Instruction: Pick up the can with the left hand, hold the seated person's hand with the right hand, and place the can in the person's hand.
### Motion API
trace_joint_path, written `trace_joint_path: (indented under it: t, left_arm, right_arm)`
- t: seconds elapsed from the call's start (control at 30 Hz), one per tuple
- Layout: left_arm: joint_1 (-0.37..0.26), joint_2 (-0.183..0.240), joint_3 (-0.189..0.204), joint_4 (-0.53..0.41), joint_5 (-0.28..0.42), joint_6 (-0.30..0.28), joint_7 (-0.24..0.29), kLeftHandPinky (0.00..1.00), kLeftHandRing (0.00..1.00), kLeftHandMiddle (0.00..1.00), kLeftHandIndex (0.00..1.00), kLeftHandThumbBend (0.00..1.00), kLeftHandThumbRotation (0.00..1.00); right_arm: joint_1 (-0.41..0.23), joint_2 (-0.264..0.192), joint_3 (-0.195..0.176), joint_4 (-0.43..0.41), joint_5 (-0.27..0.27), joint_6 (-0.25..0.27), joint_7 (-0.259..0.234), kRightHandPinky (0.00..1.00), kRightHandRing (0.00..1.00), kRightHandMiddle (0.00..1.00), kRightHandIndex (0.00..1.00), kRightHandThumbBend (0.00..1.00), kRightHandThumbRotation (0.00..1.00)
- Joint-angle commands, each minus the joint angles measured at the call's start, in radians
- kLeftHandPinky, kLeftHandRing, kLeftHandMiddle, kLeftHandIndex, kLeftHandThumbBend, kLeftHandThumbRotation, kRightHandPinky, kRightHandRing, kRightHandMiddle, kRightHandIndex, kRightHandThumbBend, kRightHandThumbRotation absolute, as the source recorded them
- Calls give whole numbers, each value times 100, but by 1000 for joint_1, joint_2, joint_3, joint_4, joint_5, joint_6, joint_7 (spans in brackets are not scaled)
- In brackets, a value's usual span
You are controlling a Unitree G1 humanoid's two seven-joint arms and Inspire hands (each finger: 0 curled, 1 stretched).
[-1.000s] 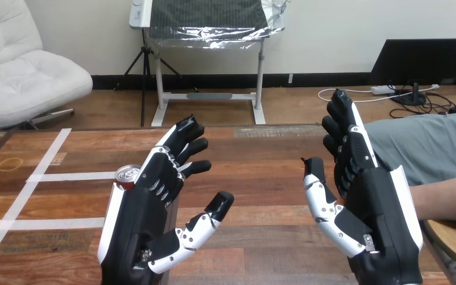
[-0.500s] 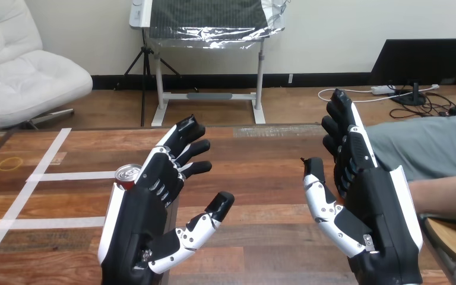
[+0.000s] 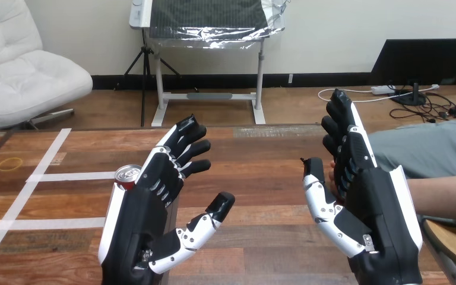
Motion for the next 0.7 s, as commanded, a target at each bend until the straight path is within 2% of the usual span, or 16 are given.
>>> trace_joint_path:
  t: [0.0,0.67]
  left_arm:
    - [-29,-52,2,-36,14,-11,8,76,83,86,87,59,0]
    - [-26,-57,-3,-40,25,-9,20,76,83,86,87,59,0]
  right_arm:
    - [-44,27,-6,-33,-7,-7,-1,100,100,100,100,0,0]
    - [-42,26,-9,-34,-3,-7,1,100,100,100,100,0,0]
